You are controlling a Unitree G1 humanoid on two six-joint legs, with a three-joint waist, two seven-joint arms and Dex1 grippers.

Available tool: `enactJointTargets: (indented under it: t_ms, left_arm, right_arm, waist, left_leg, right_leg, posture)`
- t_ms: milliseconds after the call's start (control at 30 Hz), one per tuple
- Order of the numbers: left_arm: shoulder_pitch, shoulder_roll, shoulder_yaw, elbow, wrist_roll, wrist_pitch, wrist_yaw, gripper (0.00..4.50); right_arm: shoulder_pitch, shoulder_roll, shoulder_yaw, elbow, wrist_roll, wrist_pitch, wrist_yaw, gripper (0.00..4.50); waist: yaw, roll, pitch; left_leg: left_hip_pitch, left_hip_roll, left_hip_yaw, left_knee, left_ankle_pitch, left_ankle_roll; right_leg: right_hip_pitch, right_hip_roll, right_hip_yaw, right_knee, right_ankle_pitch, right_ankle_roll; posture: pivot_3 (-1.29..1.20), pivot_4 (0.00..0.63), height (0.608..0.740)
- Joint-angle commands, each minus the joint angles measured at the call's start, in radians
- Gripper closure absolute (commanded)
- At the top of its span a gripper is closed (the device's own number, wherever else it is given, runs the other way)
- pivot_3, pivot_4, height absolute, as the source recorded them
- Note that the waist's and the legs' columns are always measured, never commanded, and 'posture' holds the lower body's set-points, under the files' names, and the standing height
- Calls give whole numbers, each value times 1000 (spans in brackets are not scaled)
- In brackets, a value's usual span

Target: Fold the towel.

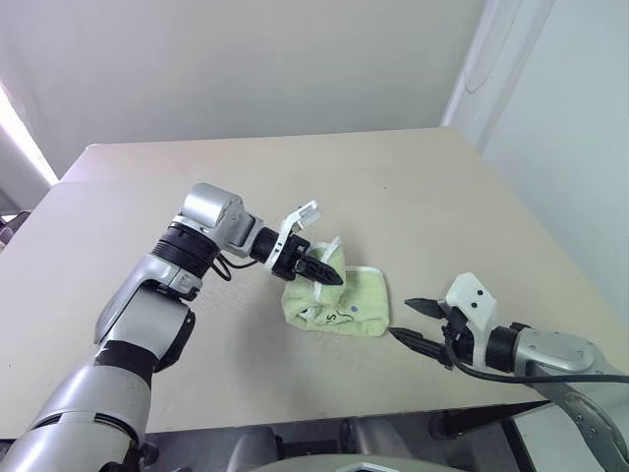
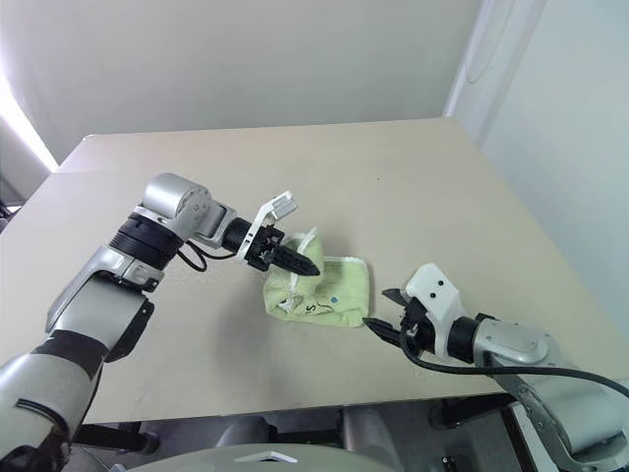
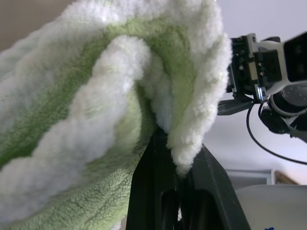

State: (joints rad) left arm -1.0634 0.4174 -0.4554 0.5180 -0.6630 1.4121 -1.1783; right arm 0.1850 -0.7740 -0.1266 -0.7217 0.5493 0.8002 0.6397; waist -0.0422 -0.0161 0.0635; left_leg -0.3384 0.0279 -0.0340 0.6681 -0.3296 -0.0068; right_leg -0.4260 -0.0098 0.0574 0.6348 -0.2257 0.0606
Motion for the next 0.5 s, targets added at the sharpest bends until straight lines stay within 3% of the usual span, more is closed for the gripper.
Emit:
enactJointTargets:
  t_ms: [33,467,500]
  left_arm:
    - [-14,-20,26,-26,-11,16,-28,4460]
    - [-34,-114,28,9,46,29,16,4460]
    - [-31,-114,34,6,47,30,22,4246]
  right_arm:
    - [14,1,-33,-54,12,-6,-12,1342]
    - [2,-41,8,-44,-54,-46,9,1342]
    - [1,-41,5,-43,-52,-47,10,1342]
  waist:
    - [0,0,0]
    - [-2,0,0]
    - [-1,0,0]
  left_leg:
    - [0,0,0,0,0,0]
    - [0,0,0,0,0,0]
    - [0,0,0,0,0,0]
  right_leg:
    - [0,0,0,0,0,0]
    - [2,0,0,0,0,0]
    - [1,0,0,0,0,0]
  posture:
    - [0,0,712]
    - [0,0,712]
    - [0,0,712]
